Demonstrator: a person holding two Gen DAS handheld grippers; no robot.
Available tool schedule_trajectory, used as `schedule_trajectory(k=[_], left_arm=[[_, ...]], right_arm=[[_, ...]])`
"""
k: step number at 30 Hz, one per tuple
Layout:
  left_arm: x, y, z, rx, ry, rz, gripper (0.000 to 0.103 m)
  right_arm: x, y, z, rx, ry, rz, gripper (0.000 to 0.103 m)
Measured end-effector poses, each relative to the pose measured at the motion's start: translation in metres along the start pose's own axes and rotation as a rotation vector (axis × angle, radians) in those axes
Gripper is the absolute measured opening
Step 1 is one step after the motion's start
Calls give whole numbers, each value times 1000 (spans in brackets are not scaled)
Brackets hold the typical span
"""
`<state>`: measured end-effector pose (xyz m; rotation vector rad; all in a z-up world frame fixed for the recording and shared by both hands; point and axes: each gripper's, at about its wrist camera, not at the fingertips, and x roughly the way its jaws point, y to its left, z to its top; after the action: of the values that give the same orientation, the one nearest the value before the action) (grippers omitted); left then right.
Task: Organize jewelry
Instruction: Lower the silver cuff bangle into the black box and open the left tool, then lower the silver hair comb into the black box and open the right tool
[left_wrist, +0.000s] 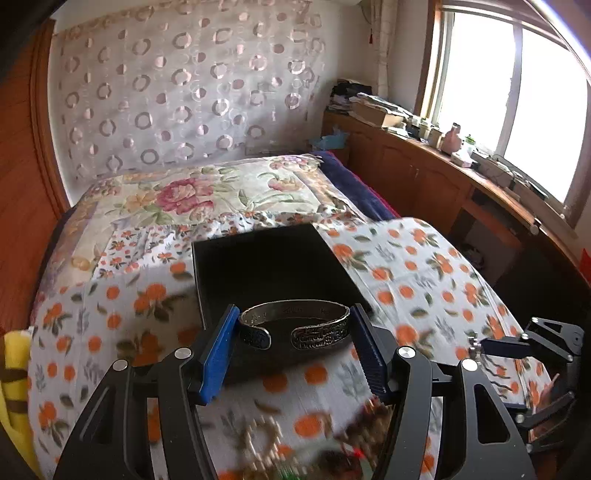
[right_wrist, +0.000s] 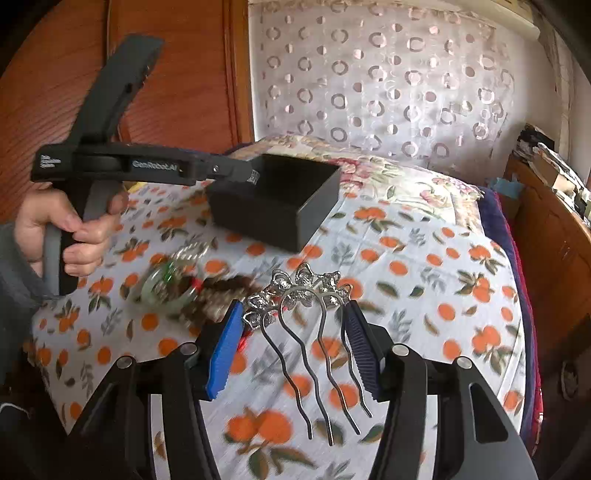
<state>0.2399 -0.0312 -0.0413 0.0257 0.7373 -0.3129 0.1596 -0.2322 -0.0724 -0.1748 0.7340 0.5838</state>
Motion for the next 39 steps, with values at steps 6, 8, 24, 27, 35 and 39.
schedule_trajectory(k=[6,8,24,27,35,39], left_arm=[[26,11,20,8,6,13,58],[39,13,24,17,27,24,58],[23,37,19,18,8,29,62],[10,45,12,12,-5,33,62],[-15,64,-3,-15,-31,59,67],[-26,73,-8,-31,-48,63,69]], right_arm=[[14,-19,22,-3,-11,-7,59],[20,-24,29,-5,-11,-5,59],[53,-19,53,-58,12,5,59],[57,-13,61,-73,8,8,59],[67,-6,93,-104,-10,10,59],[79,-2,111,-127,-9,2,59]])
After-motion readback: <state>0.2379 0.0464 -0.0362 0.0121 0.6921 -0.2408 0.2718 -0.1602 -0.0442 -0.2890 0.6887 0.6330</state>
